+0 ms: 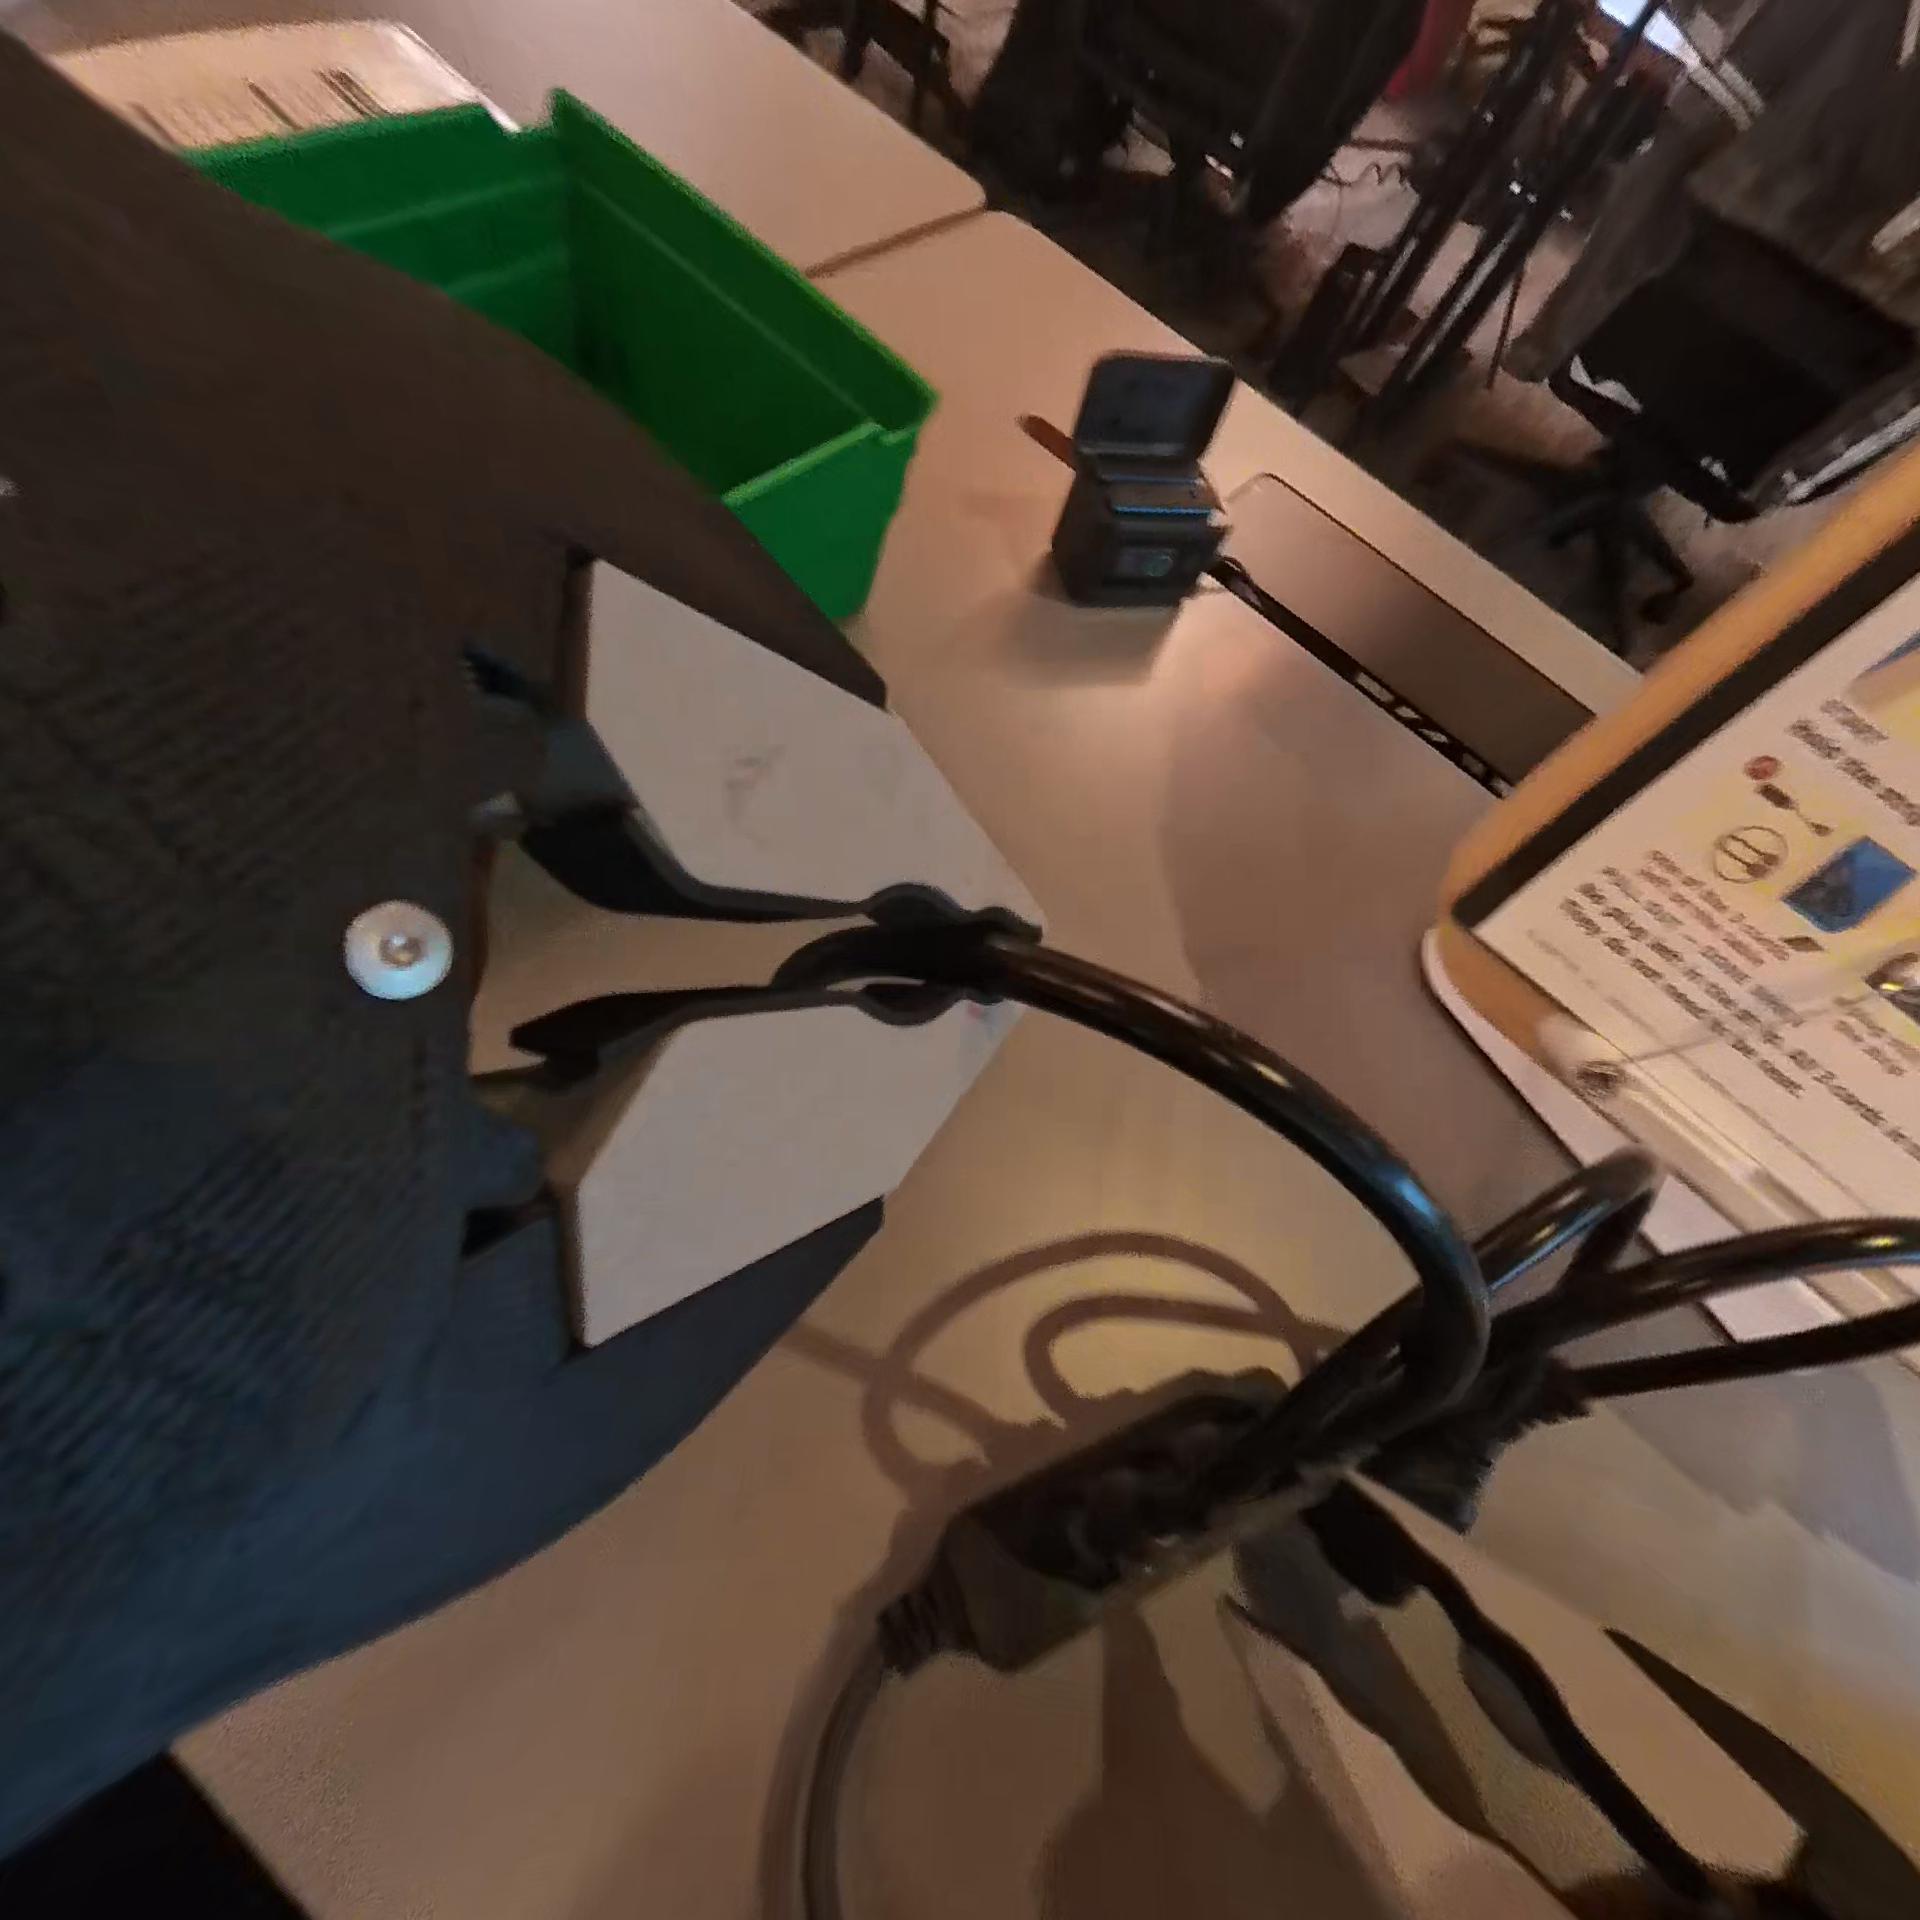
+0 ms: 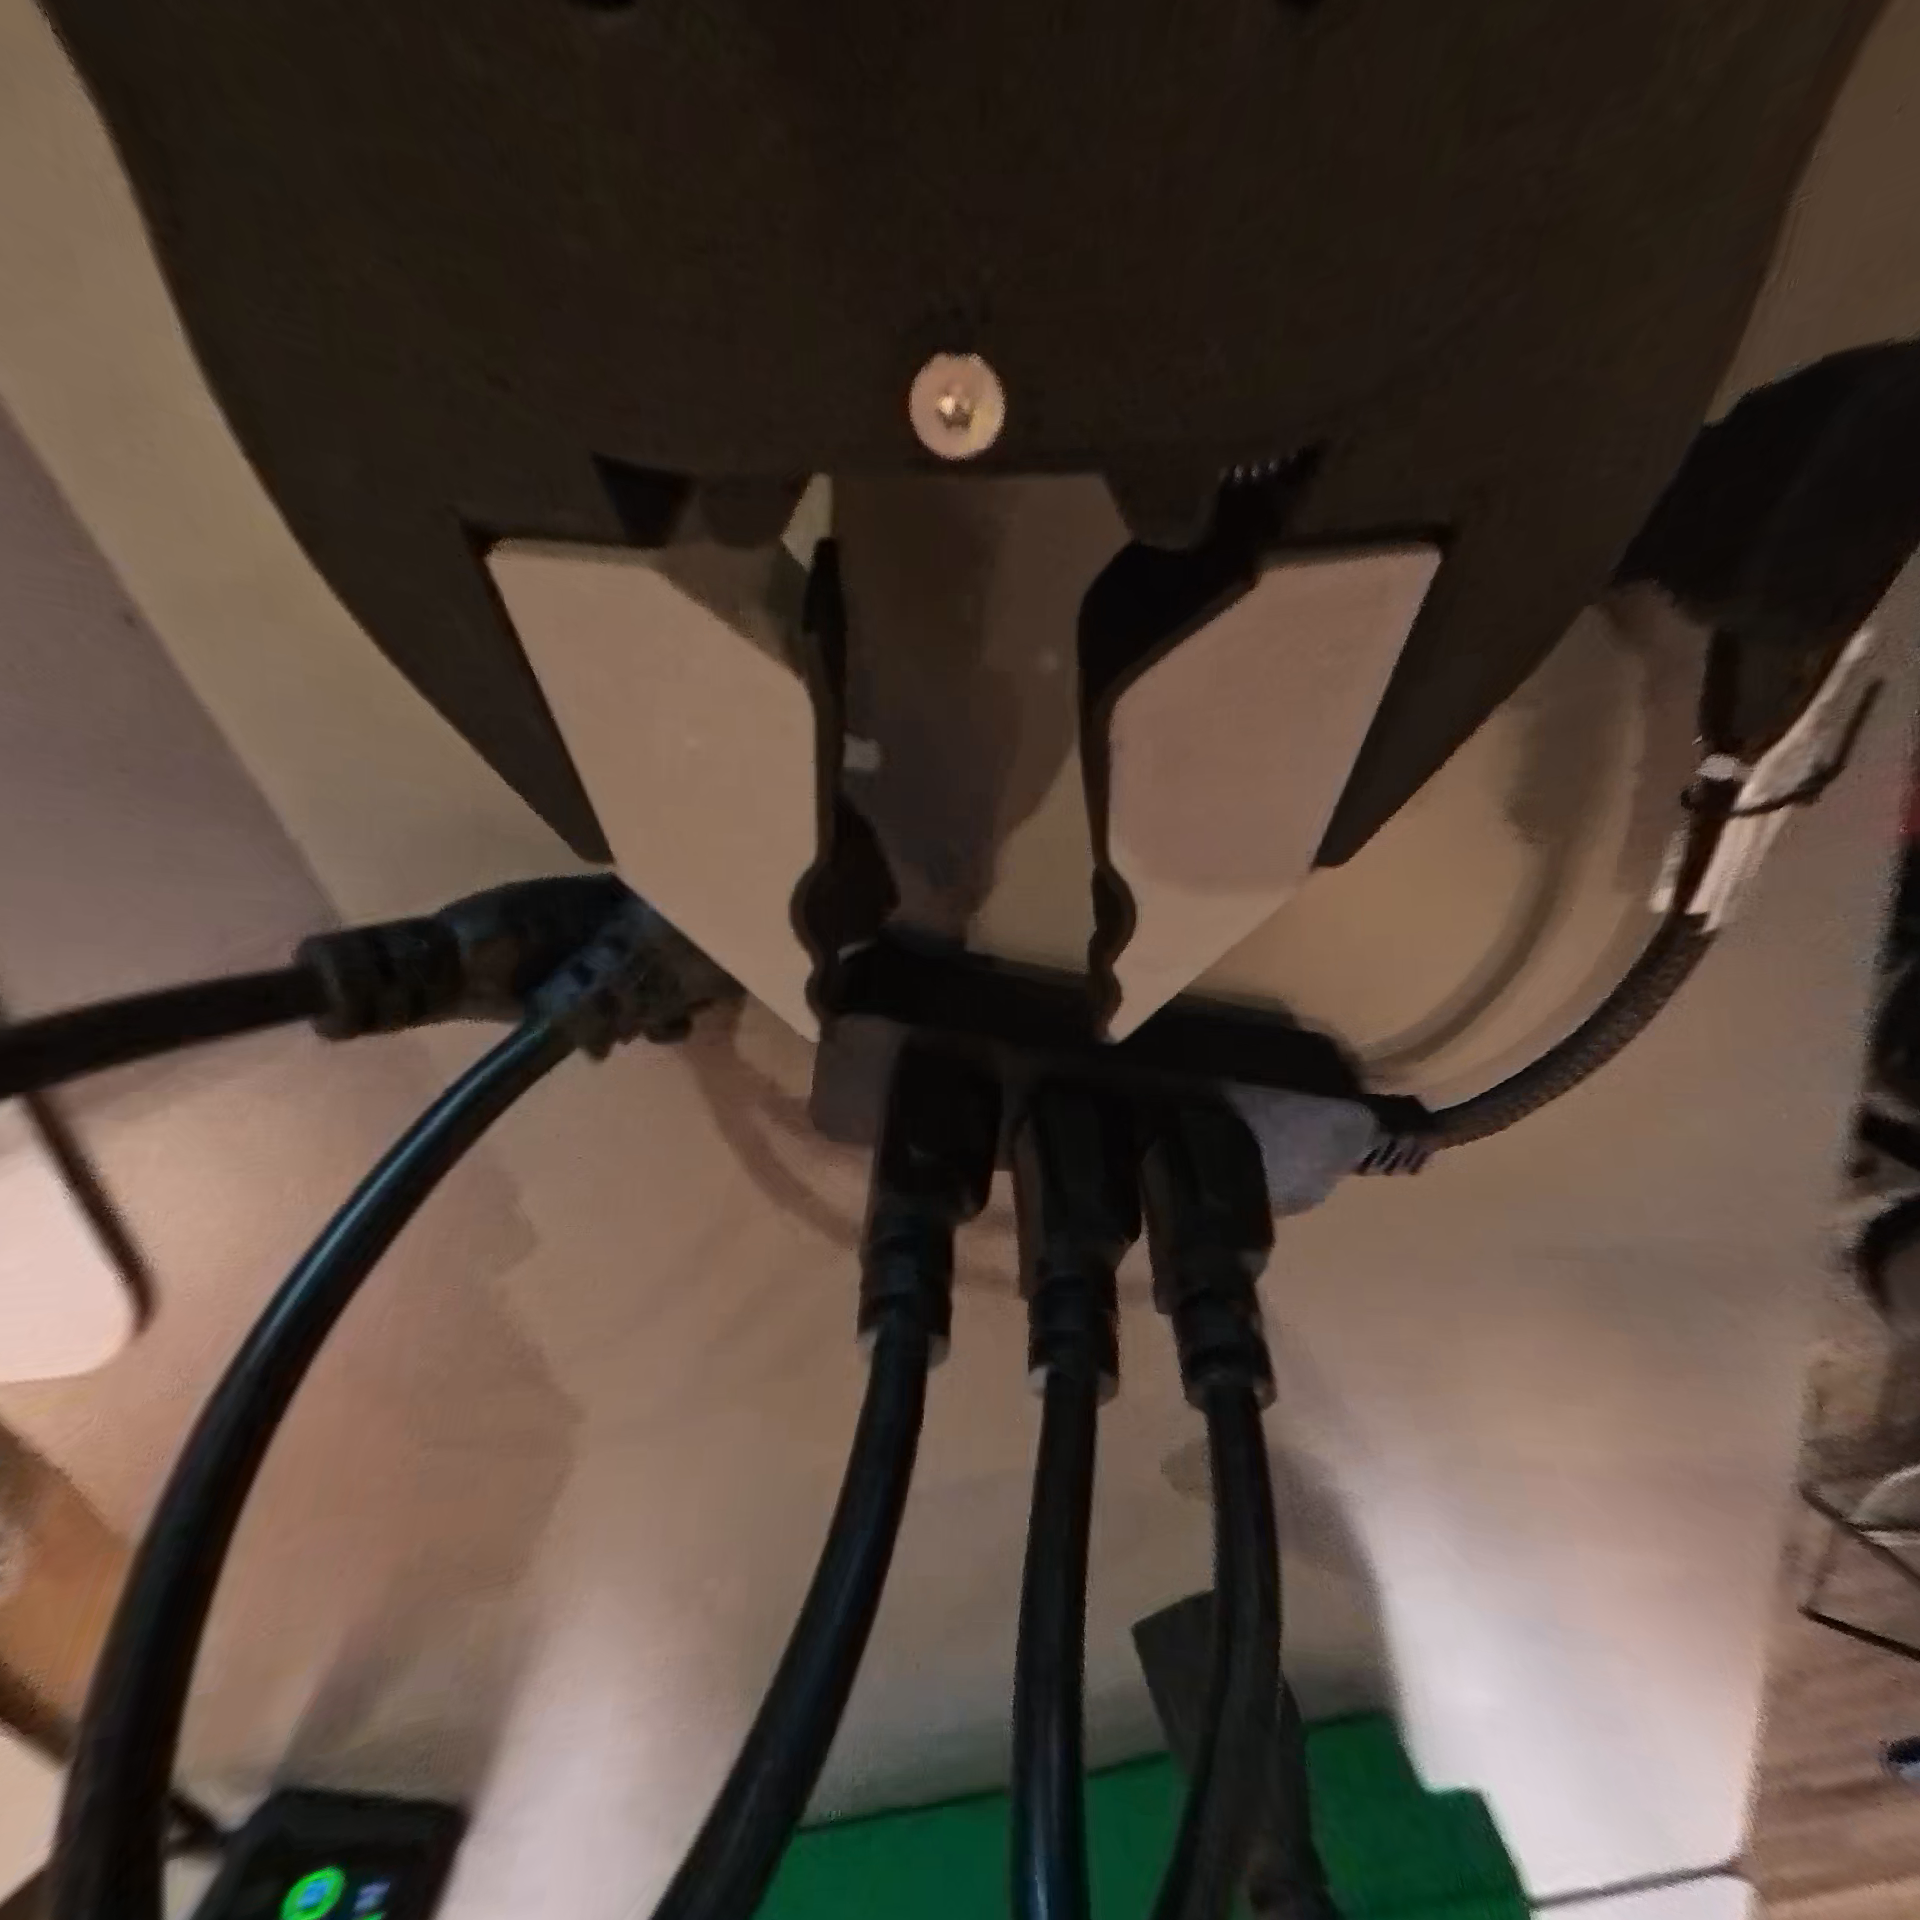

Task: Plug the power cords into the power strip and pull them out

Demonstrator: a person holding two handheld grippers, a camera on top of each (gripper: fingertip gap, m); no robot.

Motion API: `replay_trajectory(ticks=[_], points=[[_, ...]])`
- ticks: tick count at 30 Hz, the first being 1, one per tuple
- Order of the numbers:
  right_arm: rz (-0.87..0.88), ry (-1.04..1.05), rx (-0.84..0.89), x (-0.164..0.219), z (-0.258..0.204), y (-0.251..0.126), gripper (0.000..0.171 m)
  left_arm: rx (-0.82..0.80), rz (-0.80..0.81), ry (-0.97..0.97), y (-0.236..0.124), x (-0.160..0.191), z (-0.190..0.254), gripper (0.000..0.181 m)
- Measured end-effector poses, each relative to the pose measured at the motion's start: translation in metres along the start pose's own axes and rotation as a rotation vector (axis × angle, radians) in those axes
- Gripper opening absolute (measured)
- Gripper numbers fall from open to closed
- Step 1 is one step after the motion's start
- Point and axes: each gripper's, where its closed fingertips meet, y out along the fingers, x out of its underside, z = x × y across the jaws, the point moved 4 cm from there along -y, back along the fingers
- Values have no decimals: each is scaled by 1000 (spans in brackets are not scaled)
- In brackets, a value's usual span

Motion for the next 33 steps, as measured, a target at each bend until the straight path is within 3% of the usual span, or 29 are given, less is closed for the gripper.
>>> replay_trajectory(ticks=[4,8,14,17,22,24,27,31,33], points=[[-17,17,25,0,4,9,59,23,40,-42,28,-29,-7,4],[-37,-28,8,3,-7,4,56,-62,-9,-28,53,-47,-25,6],[-49,-168,-60,1,-48,11,57,-179,-186,49,93,-41,-47,6],[-42,-228,-84,-2,-67,18,57,-151,-175,23,98,-43,-41,8],[-20,-271,-60,-2,-74,23,62,69,-204,-248,74,-27,-28,51],[-2,-219,-91,-3,-73,22,67,76,-221,-303,50,-8,-34,58],[19,-152,-123,-5,-70,21,62,93,-212,-301,6,24,-30,56],[12,-169,-111,-6,-70,20,57,269,-78,-278,-41,40,23,18],[1,-213,-93,-5,-71,20,55,332,-2,-258,-44,36,58,11]])
